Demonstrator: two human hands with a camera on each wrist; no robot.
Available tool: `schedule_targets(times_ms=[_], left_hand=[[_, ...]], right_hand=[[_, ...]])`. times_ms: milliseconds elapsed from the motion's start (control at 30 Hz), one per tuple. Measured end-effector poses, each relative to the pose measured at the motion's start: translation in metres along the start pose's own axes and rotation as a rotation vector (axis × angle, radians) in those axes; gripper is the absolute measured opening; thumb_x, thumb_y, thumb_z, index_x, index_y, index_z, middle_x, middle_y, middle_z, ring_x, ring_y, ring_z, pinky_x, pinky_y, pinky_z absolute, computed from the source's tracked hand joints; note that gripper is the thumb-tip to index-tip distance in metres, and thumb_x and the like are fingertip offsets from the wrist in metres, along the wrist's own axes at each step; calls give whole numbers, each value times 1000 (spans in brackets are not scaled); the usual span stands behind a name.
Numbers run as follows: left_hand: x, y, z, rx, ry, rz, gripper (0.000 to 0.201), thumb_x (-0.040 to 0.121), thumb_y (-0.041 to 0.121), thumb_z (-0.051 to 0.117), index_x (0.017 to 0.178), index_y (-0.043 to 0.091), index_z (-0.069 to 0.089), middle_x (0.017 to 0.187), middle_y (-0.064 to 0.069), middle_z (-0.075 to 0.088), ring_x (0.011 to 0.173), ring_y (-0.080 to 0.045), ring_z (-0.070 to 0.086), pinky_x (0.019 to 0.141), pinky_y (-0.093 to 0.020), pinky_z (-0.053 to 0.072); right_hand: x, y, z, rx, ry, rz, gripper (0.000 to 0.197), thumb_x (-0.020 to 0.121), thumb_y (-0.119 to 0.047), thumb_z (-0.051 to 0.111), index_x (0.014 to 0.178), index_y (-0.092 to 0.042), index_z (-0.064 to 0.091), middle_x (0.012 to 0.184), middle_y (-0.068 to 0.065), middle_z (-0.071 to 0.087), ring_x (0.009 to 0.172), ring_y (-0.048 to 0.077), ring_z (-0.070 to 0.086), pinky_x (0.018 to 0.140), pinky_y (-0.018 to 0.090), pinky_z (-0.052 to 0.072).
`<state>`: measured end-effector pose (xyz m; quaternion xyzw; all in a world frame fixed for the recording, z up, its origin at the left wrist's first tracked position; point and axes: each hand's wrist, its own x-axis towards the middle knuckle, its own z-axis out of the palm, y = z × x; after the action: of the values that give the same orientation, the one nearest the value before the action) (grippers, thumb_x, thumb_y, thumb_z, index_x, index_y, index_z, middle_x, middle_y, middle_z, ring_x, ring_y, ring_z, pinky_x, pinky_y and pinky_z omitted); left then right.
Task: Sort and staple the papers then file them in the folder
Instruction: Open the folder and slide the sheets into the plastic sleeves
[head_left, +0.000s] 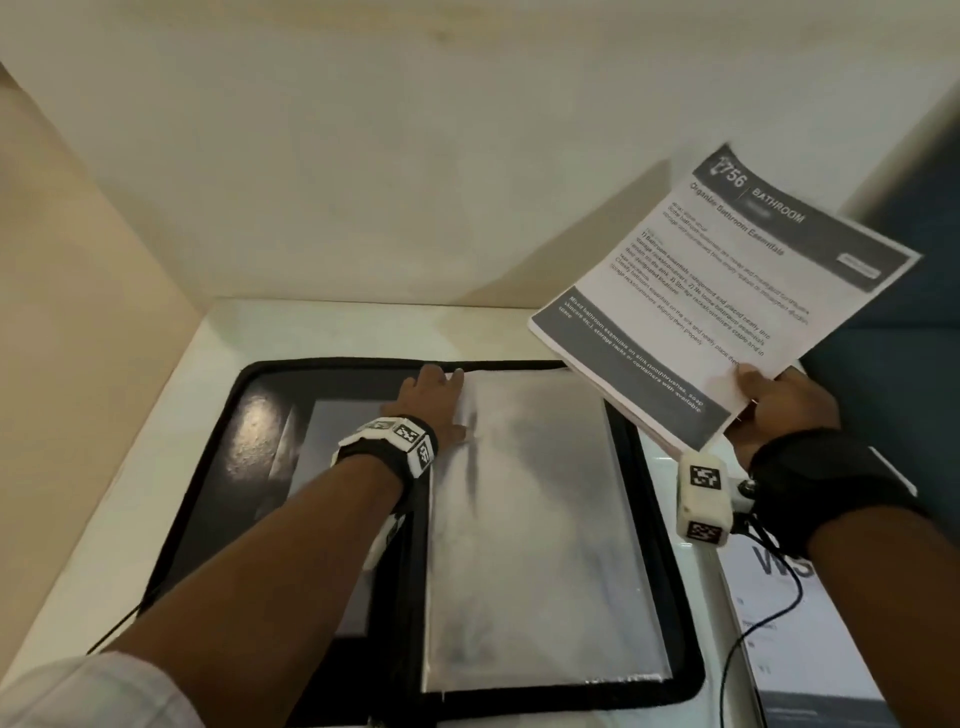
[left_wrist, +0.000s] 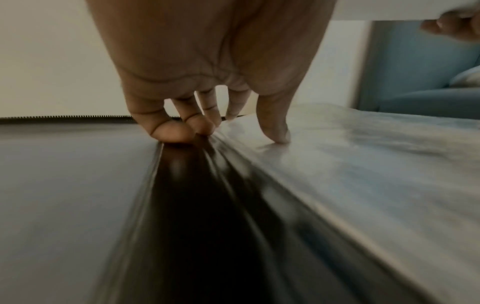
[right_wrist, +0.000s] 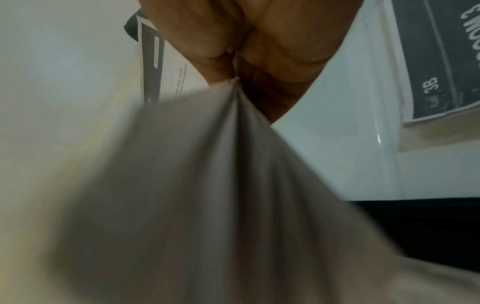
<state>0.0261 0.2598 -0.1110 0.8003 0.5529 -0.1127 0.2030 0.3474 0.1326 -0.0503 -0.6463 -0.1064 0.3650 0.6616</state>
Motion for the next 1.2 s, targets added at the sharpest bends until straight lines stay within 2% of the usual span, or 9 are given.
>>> schedule_targets(times_ms=[333, 500, 567, 733, 867, 967, 1067, 1133, 1200], left_hand=[[-5, -1, 16, -24, -5, 109, 81, 81, 45, 71, 147, 24, 29, 146, -2, 26, 130, -33, 41, 104, -51, 43], [2, 8, 0, 128, 65, 134, 101, 74, 68, 68, 153, 31, 17, 162, 6, 3, 148, -28, 9, 113, -57, 25], [5, 15, -1, 160, 34, 136, 103, 73, 70, 66, 154, 32, 14, 163, 5, 6, 150, -25, 7, 117, -58, 17], [-9, 23, 14, 47, 57, 119, 96, 75, 63, 67, 152, 28, 22, 159, 0, 24, 146, -27, 23, 117, -51, 25], [-47, 34, 23, 62, 69, 156, 87, 73, 62, 70, 145, 30, 31, 153, 4, 30, 142, -24, 27, 113, -50, 29], [-72, 43, 29, 79, 59, 171, 85, 72, 61, 71, 142, 30, 34, 149, 5, 33, 139, -24, 30, 109, -49, 30], [-85, 45, 35, 47, 17, 148, 84, 71, 59, 72, 141, 32, 34, 148, 6, 32, 138, -23, 32, 108, -49, 32], [-89, 43, 34, 3, 27, 138, 73, 77, 48, 70, 141, 31, 38, 149, 6, 31, 136, -24, 33, 106, -48, 36], [-88, 37, 31, -51, 129, 128, 52, 86, 22, 63, 135, 26, 48, 147, 2, 32, 130, -26, 37, 102, -46, 43]], right_hand=[[1, 3, -1, 56, 5, 50, 23, 94, -6, 57, 93, -24, 71, 109, 6, 71, 106, 32, 65, 82, 48, 56], [-5, -4, -4, 68, -21, 18, 21, 96, -6, 56, 99, -22, 69, 108, 3, 71, 99, 26, 68, 66, 35, 59], [-7, -7, -4, 79, -30, -11, 23, 97, -4, 54, 100, -22, 68, 104, 0, 71, 93, 21, 69, 59, 29, 58], [-10, -14, -2, 52, -23, -23, 26, 99, -4, 51, 122, -11, 60, 101, -1, 67, 79, 12, 66, 47, 17, 53], [-15, -16, 5, 41, -39, 4, 28, 98, -4, 53, 125, -7, 59, 109, 2, 69, 84, 14, 68, 70, 31, 60], [-21, -21, 9, 54, -47, 20, 29, 97, -4, 53, 125, -7, 60, 112, 3, 69, 88, 18, 70, 66, 30, 59], [-24, -25, 11, 107, -49, 32, 33, 96, -1, 53, 126, -10, 61, 115, 7, 70, 96, 25, 71, 74, 42, 60], [-26, -24, 11, 137, -58, 43, 36, 96, 2, 49, 129, -10, 59, 118, 8, 69, 100, 27, 70, 76, 43, 60], [-28, -21, 12, 164, -78, 61, 39, 97, 4, 46, 131, -10, 57, 121, 8, 68, 103, 29, 69, 75, 42, 59]])
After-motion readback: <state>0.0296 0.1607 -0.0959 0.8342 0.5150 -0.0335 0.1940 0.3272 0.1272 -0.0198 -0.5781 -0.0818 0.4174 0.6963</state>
